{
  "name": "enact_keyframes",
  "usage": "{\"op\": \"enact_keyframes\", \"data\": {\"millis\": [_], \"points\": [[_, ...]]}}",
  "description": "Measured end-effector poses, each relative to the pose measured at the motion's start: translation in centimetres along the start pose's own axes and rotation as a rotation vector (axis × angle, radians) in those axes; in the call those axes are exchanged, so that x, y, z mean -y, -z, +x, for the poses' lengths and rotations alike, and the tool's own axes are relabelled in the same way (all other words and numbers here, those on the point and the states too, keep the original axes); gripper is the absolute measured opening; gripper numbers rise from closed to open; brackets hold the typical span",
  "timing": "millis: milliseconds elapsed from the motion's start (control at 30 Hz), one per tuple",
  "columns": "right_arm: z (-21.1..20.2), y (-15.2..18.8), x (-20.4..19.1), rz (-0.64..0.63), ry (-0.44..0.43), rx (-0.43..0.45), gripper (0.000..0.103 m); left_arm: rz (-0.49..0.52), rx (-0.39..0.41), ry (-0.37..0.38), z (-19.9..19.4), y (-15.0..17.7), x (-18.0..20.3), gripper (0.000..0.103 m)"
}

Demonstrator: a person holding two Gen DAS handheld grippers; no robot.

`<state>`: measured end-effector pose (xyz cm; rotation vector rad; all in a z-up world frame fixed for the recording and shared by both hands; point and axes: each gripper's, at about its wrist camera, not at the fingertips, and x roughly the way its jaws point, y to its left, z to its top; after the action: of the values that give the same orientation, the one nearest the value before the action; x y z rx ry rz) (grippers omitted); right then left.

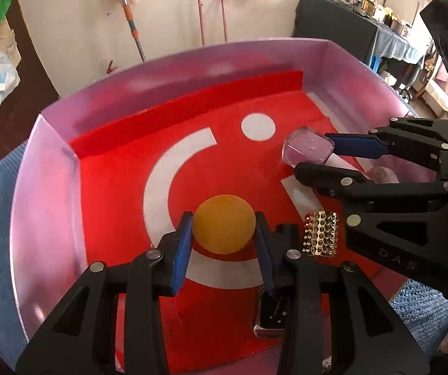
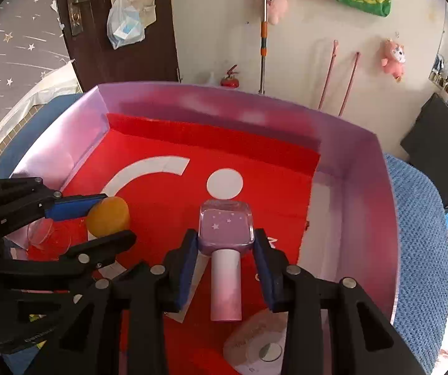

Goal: Organize rigid objects
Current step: 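Carry the orange compact and pink tube into the box with both tools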

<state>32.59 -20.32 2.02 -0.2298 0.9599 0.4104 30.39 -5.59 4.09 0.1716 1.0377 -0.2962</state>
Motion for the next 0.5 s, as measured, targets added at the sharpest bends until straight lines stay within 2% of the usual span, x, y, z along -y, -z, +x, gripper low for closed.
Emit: {"op": "enact_keyframes", "data": {"millis": [500], "points": [[0.82,0.35,-0.14,-0.022,0.018,-0.034,0.038,-0.022,-0.006,-0.004,0.01,0.26,-0.28,0.036]]}}
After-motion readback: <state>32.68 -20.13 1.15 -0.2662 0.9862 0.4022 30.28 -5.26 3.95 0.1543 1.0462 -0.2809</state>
